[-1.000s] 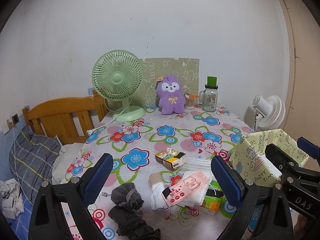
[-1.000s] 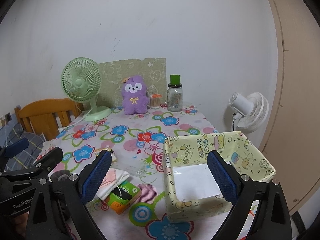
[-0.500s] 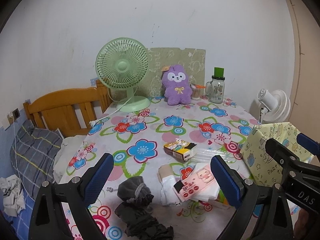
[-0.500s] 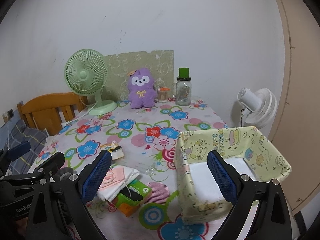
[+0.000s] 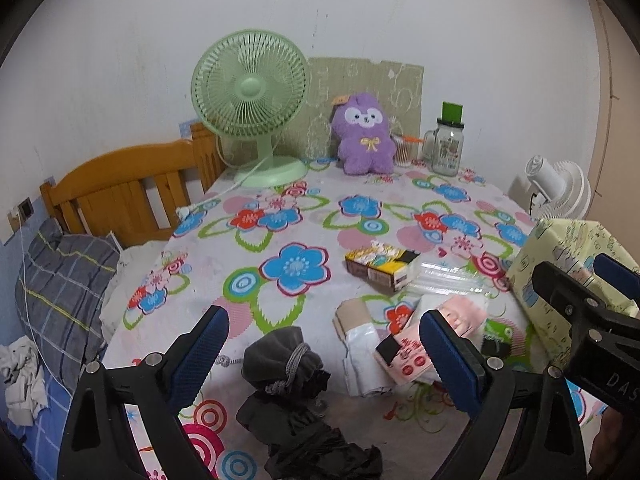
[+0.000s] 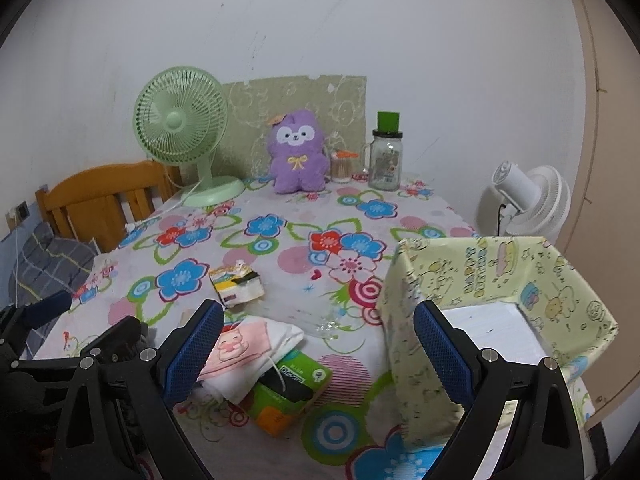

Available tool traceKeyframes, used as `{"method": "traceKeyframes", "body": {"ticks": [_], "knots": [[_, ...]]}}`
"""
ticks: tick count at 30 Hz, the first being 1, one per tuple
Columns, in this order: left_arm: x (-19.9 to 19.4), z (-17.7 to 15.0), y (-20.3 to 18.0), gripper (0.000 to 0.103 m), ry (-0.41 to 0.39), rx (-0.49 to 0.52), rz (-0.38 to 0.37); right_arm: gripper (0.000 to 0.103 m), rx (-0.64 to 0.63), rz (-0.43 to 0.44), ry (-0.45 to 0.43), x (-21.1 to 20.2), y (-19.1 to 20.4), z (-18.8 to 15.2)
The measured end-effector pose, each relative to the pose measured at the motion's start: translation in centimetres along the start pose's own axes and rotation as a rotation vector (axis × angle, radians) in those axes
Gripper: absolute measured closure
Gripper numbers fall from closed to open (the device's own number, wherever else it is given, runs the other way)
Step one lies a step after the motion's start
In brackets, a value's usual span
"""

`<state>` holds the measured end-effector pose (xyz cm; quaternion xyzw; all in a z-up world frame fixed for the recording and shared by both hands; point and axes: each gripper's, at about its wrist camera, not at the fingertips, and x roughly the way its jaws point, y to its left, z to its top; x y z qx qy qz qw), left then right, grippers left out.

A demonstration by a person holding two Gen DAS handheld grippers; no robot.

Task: Organize soft objects
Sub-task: 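Lower the left tool and grasp the grey sock while the right tool approaches the pink packet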

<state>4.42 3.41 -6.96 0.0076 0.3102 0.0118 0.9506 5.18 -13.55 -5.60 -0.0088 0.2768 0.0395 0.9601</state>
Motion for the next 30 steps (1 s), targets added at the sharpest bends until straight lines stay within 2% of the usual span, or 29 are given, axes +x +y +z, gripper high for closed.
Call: {"method": "traceKeyframes", "body": {"ticks": [12, 21, 26, 30], "knots": [[2.3, -1.9, 1.6, 0.013, 0.102, -0.010, 0.003, 0.006, -0.038, 0.032, 0.068, 2.6, 2.4, -1.1], [3.9, -2.6, 2.6, 0.026, 0.151, -0.029, 0.008, 0.006, -0.066, 0.055, 0.109, 4.0, 3.9, -1.5], [4.8, -2.9, 3.1, 0.039, 0.181, -0.038, -0.005, 0.006, -0.083, 0.066, 0.135, 4.9, 4.7, -1.7], [5.4, -3.1, 3.7, 0.039, 0.199, -0.056, -0.021, 0.006, -0.094, 0.073, 0.153, 5.6, 5.4, -1.9]]}}
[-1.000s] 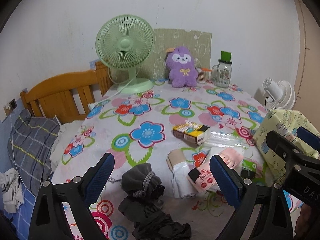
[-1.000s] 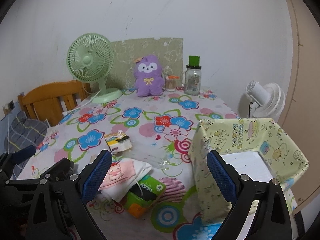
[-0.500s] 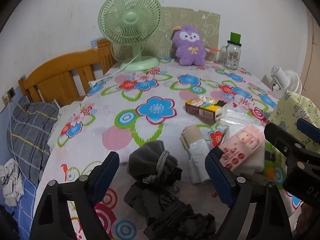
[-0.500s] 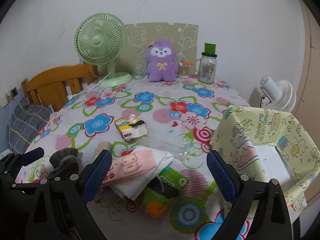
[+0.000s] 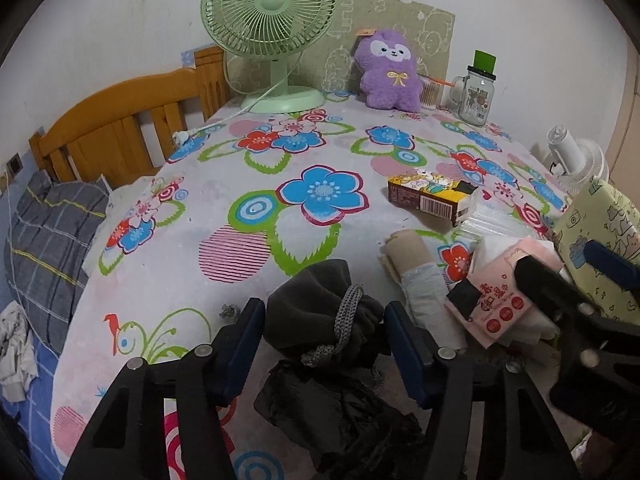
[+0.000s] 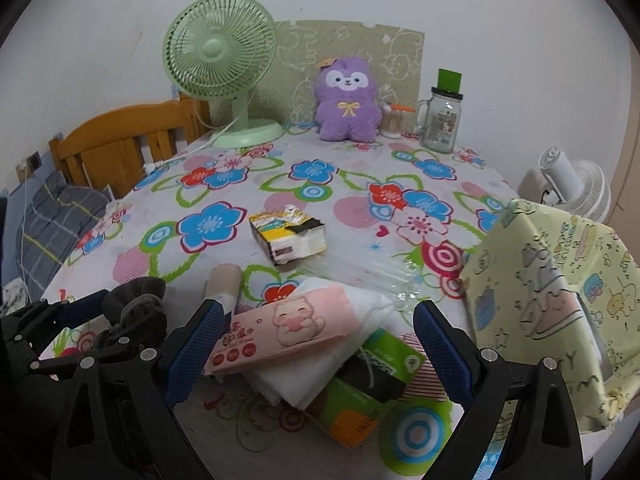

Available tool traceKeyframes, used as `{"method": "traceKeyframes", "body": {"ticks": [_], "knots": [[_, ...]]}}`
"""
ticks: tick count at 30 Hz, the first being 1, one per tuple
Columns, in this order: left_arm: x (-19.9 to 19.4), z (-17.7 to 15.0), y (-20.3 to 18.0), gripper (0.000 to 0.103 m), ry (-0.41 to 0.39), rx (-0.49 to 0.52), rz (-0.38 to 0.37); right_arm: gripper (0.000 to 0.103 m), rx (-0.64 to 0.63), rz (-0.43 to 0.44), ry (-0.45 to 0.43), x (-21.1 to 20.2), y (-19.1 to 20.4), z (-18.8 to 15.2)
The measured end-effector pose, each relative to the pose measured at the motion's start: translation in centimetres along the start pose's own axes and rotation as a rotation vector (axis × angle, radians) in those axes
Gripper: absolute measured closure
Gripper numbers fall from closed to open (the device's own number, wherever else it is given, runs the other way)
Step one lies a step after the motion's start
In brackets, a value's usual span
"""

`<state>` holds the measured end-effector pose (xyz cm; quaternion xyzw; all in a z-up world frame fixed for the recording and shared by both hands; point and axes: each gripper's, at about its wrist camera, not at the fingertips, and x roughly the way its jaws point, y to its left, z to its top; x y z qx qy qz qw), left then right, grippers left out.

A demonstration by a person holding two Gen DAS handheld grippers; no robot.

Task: Organize soft objects
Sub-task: 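Lower the left tool and grasp the grey sock while the right tool approaches the pink packet, then grasp the pink printed packet with the right tool and lift it upright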

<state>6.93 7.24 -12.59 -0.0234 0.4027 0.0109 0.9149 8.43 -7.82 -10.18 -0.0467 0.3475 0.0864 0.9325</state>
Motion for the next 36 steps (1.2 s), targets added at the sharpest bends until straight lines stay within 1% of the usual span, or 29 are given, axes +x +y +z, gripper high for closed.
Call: {"method": "traceKeyframes", "body": {"ticks": [11, 16, 21, 23, 24, 26, 27, 31, 35, 36], "knots": [[0.3, -0.1, 0.0, 0.041, -0.010, 0.030, -0.015, 0.006, 0.023, 0.021, 0.051, 1.9, 0.7, 0.0], [0.4, -0.2, -0.4, 0.042, -0.018, 0.058, 0.003, 0.007, 0.040, 0.024, 0.078, 2.8, 0.9, -0.1], [0.5, -0.2, -0.7, 0.043, -0.021, 0.072, 0.014, 0.018, 0.052, 0.021, 0.094, 3.3, 1.0, -0.2], [0.6, -0.2, -0.9, 0.044, -0.022, 0.077, 0.017, 0.028, 0.045, 0.006, 0.089, 3.2, 1.0, -0.2], [0.6, -0.1, -0.9, 0.044, -0.023, 0.079, 0.017, 0.029, 0.042, 0.003, 0.087, 3.3, 1.1, -0.1], [0.7, -0.1, -1.0, 0.045, -0.022, 0.079, 0.016, 0.039, 0.043, 0.000, 0.087, 3.3, 1.0, -0.1], [0.7, -0.1, -1.1, 0.045, -0.023, 0.080, 0.015, 0.041, 0.043, -0.003, 0.086, 3.3, 0.9, -0.1], [0.7, 0.1, -1.3, 0.046, -0.022, 0.075, -0.004, 0.055, 0.043, -0.023, 0.072, 3.1, 0.7, 0.0], [0.6, 0.3, -1.4, 0.046, -0.022, 0.069, -0.015, 0.064, 0.041, -0.033, 0.055, 2.8, 0.5, 0.2], [0.6, 0.4, -1.4, 0.046, -0.024, 0.066, -0.018, 0.065, 0.041, -0.032, 0.053, 2.7, 0.5, 0.2]]}}
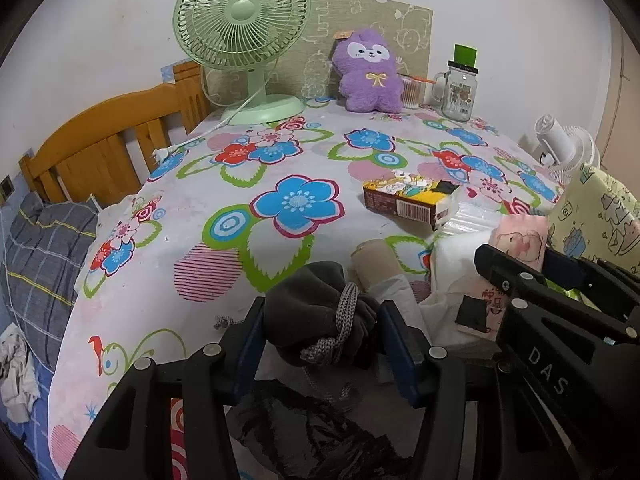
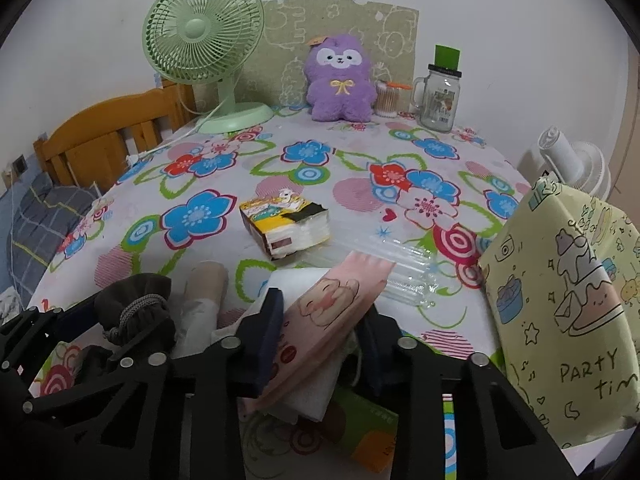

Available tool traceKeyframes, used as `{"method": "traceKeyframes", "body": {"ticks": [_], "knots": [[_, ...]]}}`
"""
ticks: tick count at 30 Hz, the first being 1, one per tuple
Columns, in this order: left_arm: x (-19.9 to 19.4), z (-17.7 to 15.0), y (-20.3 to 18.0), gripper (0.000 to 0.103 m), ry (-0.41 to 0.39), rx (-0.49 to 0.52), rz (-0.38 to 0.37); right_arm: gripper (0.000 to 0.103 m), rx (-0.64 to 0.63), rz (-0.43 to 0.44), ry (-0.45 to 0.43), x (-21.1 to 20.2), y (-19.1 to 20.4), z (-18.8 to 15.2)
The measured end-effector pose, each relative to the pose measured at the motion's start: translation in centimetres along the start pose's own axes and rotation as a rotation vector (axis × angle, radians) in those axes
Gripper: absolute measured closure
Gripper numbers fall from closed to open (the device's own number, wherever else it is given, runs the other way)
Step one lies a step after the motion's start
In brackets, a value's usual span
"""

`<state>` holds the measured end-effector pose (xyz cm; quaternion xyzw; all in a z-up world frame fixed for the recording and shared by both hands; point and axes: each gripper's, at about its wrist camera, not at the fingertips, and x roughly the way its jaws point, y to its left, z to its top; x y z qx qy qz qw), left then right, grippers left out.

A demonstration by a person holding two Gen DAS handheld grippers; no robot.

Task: Organize soft objects
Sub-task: 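Grasp the pink printed packet with the right tool and lift it upright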

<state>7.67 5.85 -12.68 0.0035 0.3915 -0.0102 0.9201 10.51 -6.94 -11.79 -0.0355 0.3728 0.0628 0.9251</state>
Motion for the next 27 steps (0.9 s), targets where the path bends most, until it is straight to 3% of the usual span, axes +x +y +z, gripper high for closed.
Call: {"method": "traceKeyframes", "body": {"ticks": [7, 18, 27], "knots": [[-0.7, 0.7, -0.3, 0.047, -0.030, -0.005, -0.009, 0.071, 0.001, 0.010, -0.011, -0.6, -0.2, 0.3], [-1.7, 1.1, -1.4, 0.047, -0.051, 0.013, -0.019, 0.071, 0.033, 0.007, -0.016, -1.6, -1.5, 0.4], [-2.5, 1.4, -2.3, 0.048, -0.069, 0.026, -0.022, 0.080, 0.031, 0.010, -0.031, -2.6, -1.8, 0.5]]}}
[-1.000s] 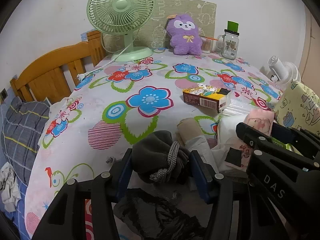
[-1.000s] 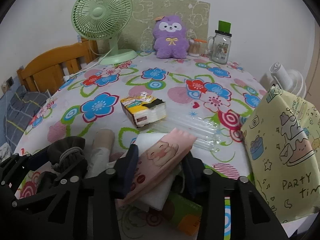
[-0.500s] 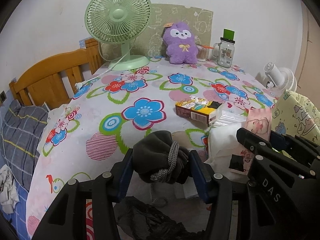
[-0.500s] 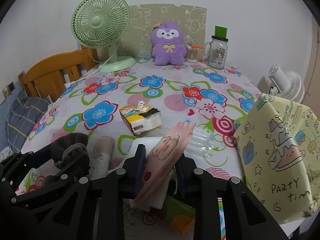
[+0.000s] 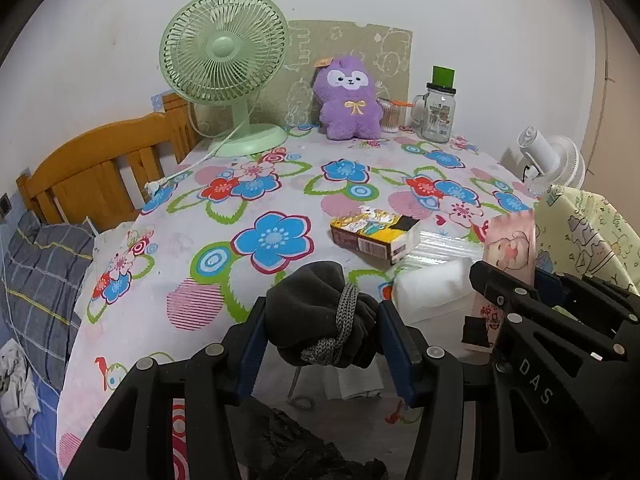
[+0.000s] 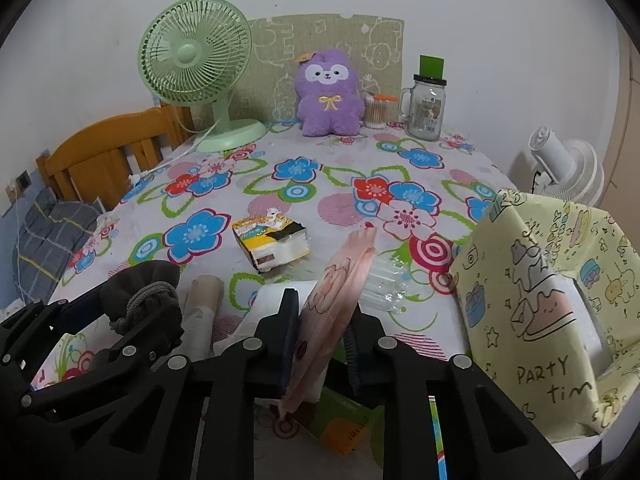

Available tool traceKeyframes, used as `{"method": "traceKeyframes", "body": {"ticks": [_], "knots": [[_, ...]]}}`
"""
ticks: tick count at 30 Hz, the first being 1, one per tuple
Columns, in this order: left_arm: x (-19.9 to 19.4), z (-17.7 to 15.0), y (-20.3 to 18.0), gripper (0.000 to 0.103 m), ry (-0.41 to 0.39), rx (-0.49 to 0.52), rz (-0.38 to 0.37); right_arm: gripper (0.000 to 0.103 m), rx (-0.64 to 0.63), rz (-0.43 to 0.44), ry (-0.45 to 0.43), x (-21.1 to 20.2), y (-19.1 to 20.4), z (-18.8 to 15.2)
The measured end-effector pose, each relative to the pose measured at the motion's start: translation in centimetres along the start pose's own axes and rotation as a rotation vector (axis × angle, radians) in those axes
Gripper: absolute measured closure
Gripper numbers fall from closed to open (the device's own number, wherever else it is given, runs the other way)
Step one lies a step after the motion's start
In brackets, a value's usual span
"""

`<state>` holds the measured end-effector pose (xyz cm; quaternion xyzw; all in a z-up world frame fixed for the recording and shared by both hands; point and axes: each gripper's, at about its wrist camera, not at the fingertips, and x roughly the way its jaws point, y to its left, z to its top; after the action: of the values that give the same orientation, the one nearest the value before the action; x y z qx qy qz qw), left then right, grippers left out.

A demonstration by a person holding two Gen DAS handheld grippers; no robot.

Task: Organize soft objects
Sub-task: 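Grasp the pink printed packet with the right tool and lift it upright, then carry the grey sock in the left tool while the right tool carries the pink packet to the yellow box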

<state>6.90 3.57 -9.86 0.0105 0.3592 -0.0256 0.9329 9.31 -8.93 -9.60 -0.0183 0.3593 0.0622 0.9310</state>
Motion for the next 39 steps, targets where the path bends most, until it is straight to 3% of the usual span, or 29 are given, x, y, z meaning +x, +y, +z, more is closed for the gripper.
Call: {"method": "traceKeyframes", "body": {"ticks": [11, 39], "knots": [[-1.6, 0.6, -1.0, 0.049, -0.034, 0.009, -0.003, 0.089, 0.004, 0.002, -0.035, -2.0, -0.8, 0.2], [-6.4, 3.1, -4.3, 0.049, -0.136, 0.036, -0.011, 0.089, 0.024, -0.014, -0.121, -7.6, -3.6, 2.0]]}}
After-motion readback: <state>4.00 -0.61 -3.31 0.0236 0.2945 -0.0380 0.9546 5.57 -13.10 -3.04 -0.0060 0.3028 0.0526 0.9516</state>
